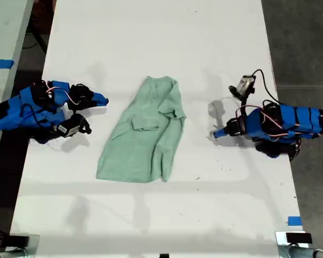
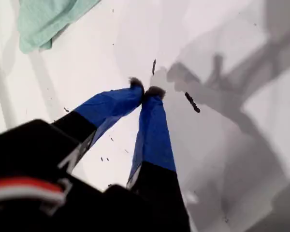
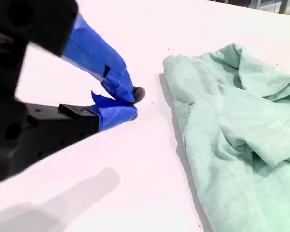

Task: Fold t shirt

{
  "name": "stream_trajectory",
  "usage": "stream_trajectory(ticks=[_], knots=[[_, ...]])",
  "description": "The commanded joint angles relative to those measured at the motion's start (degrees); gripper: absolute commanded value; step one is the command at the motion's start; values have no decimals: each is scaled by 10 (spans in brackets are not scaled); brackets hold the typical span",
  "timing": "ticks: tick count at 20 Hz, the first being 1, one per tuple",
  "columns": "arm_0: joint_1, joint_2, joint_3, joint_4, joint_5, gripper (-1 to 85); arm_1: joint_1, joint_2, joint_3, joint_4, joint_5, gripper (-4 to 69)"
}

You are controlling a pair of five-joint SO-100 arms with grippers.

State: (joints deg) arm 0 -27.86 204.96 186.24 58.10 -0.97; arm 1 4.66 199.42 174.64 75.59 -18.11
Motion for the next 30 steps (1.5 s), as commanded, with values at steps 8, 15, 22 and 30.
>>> stream_trajectory(ticks=[8,15,22,30], knots=[[3,4,23,0,-3,-2,18,9,36,2,-18,12],[2,4,23,0,-3,-2,18,9,36,2,-15,12],[0,4,23,0,-1,-2,17,9,36,2,-13,11],[0,4,23,0,-1,-2,17,9,36,2,-12,11]])
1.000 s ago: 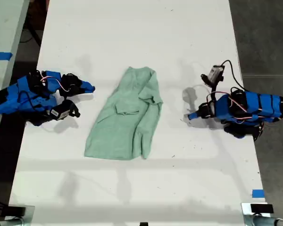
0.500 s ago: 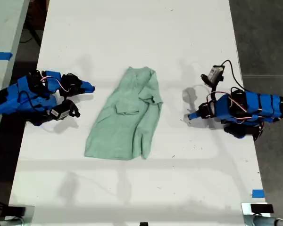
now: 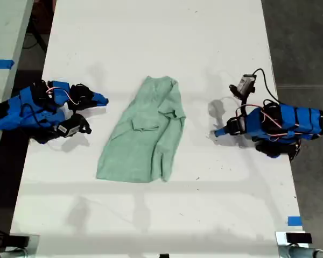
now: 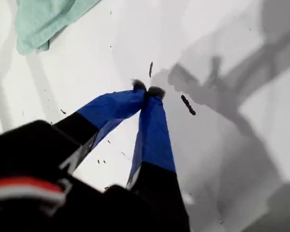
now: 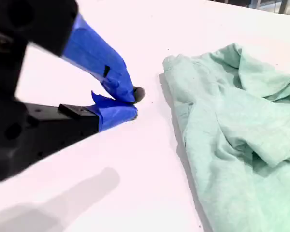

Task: Fold t shirt

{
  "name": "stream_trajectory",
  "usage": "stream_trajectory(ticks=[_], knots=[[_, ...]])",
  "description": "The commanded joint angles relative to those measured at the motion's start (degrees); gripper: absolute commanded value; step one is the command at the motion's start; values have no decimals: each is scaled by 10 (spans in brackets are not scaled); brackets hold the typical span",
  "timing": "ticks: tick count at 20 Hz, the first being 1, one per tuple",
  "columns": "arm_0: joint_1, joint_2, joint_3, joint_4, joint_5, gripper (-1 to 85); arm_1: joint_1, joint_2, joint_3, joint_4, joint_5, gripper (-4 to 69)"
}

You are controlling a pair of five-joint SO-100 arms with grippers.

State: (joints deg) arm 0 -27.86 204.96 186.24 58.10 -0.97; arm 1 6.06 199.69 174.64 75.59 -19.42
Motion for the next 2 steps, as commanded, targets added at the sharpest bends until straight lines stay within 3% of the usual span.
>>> stream_trajectory(ticks=[1,2], knots=[[0,4,23,0,-1,-2,3,6,36,2,1,11],[0,4,23,0,-2,-2,3,6,36,2,0,11]])
